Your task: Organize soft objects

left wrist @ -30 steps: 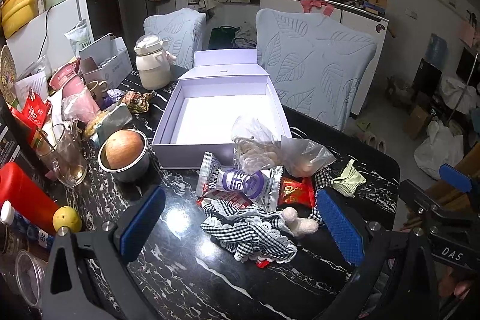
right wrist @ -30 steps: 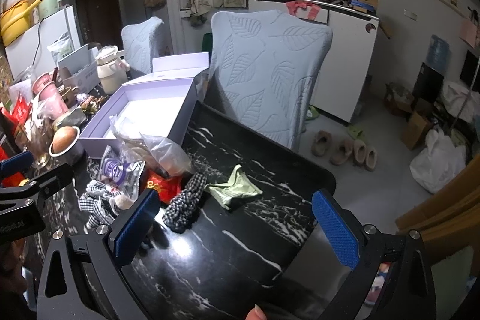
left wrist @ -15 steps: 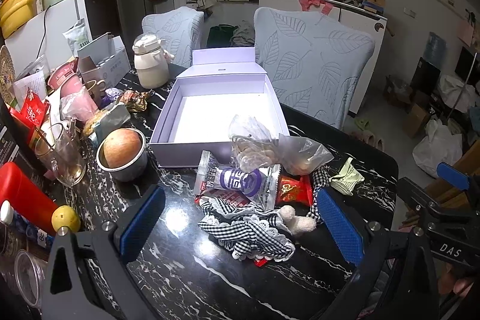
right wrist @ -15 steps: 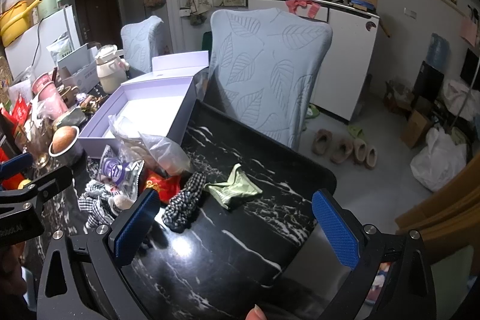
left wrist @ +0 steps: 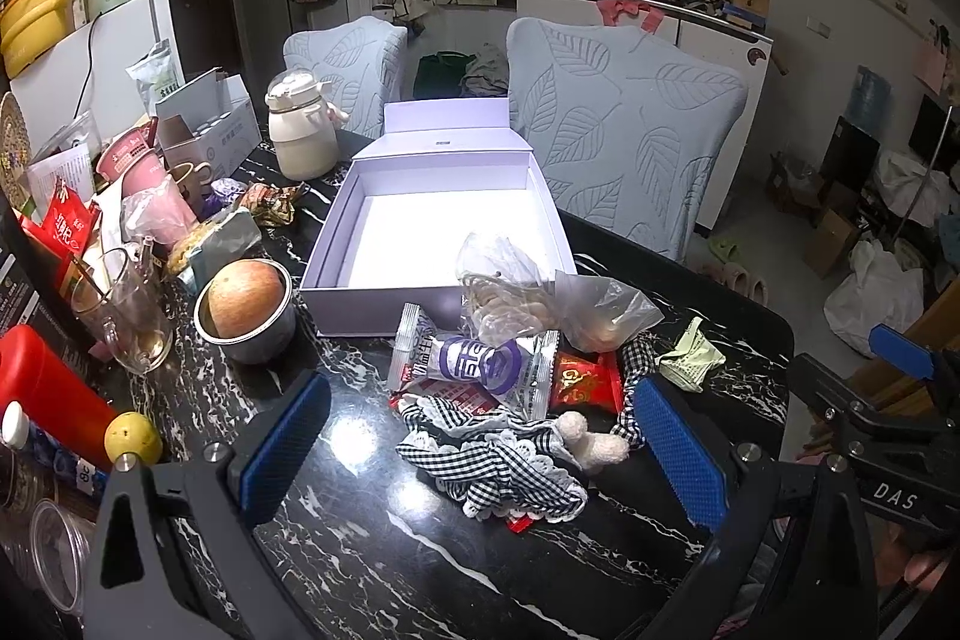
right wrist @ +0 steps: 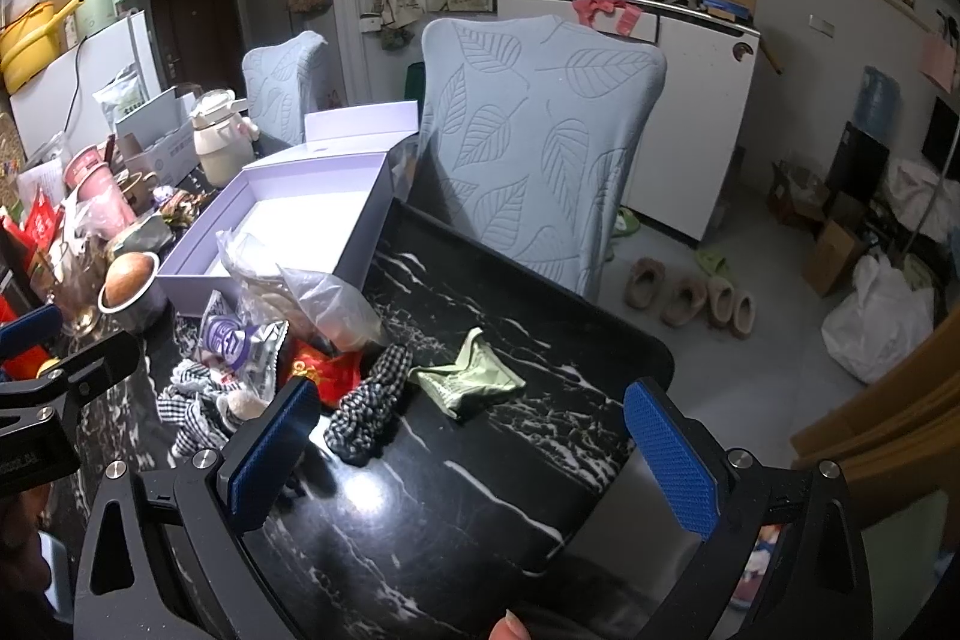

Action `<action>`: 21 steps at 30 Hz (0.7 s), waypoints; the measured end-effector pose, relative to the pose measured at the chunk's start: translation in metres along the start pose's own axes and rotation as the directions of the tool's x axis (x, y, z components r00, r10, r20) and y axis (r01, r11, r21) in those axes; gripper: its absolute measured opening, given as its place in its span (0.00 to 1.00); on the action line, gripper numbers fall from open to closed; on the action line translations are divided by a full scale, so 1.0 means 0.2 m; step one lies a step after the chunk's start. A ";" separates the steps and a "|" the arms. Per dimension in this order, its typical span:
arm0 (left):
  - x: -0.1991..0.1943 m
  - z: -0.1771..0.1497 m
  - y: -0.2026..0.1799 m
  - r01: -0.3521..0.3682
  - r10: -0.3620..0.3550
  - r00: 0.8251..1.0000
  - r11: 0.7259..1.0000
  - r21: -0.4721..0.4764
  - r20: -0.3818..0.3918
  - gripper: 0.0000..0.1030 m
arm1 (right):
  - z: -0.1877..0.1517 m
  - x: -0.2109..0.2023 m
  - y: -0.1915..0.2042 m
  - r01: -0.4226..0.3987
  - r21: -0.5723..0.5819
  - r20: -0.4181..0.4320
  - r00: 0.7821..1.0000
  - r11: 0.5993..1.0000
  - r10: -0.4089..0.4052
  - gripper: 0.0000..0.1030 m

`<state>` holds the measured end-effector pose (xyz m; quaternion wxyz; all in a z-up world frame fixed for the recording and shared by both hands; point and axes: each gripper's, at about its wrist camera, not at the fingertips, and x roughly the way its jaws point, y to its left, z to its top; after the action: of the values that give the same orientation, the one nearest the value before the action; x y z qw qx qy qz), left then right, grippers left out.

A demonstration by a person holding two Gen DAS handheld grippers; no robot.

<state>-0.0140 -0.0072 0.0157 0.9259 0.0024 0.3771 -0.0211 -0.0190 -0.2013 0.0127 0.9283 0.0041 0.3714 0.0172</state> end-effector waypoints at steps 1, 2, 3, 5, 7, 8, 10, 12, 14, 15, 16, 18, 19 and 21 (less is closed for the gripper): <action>0.00 0.00 0.00 0.000 0.000 1.000 1.000 -0.001 0.000 1.00 | 0.00 0.00 0.00 0.000 0.000 0.000 1.000 1.000 0.000 1.00; 0.00 0.00 0.00 0.002 -0.002 1.000 1.000 -0.002 0.001 1.00 | 0.00 0.01 0.00 -0.002 -0.001 0.001 1.000 1.000 0.002 1.00; -0.01 0.00 0.00 0.003 -0.003 1.000 1.000 -0.002 0.002 1.00 | 0.00 0.01 0.00 -0.002 0.000 0.002 1.000 1.000 0.002 1.00; -0.02 0.00 -0.01 0.002 -0.002 1.000 1.000 0.000 0.006 1.00 | 0.00 0.01 0.00 -0.003 0.001 0.002 1.000 1.000 0.003 1.00; -0.02 0.00 -0.02 0.007 -0.007 1.000 1.000 0.000 0.006 1.00 | 0.00 0.01 -0.01 -0.007 0.003 0.002 1.000 1.000 0.007 1.00; -0.02 0.00 -0.02 0.009 -0.009 1.000 1.000 -0.001 0.005 1.00 | 0.00 0.01 -0.01 -0.007 0.003 0.003 1.000 1.000 0.007 1.00; -0.02 0.00 -0.02 0.011 -0.011 1.000 1.000 0.000 0.000 1.00 | 0.00 0.01 -0.01 -0.008 0.003 0.004 1.000 1.000 0.008 1.00; -0.01 -0.01 -0.03 0.012 -0.012 1.000 1.000 0.002 -0.003 1.00 | 0.00 0.01 -0.02 -0.012 0.004 0.005 1.000 1.000 0.012 1.00; -0.01 0.00 -0.03 0.012 -0.012 1.000 1.000 0.005 -0.002 1.00 | 0.00 0.01 -0.03 -0.016 0.003 0.008 1.000 1.000 0.016 1.00; -0.01 0.00 -0.03 0.013 -0.013 1.000 1.000 0.005 0.001 1.00 | 0.00 0.02 -0.03 -0.018 0.002 0.010 1.000 1.000 0.018 1.00; 0.00 0.00 -0.03 0.013 -0.013 1.000 1.000 0.005 0.003 1.00 | 0.00 0.02 -0.04 -0.021 0.001 0.012 1.000 1.000 0.021 1.00; 0.00 0.00 -0.03 0.013 -0.013 1.000 1.000 -0.001 0.005 1.00 | -0.01 0.02 -0.05 -0.035 0.000 0.018 0.999 0.999 0.035 1.00; 0.00 0.00 -0.03 0.016 -0.016 1.000 1.000 -0.004 0.005 1.00 | -0.01 0.02 -0.06 -0.045 -0.003 0.020 0.999 0.999 0.045 1.00; 0.00 -0.01 -0.03 0.024 -0.024 1.000 1.000 -0.007 0.005 1.00 | -0.01 0.03 -0.06 -0.064 -0.009 0.016 0.998 0.998 0.064 1.00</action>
<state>-0.0151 -0.0135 0.0141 0.9266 -0.0053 0.3748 -0.0309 -0.0155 -0.2135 0.0078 0.9302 0.0124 0.3637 0.0482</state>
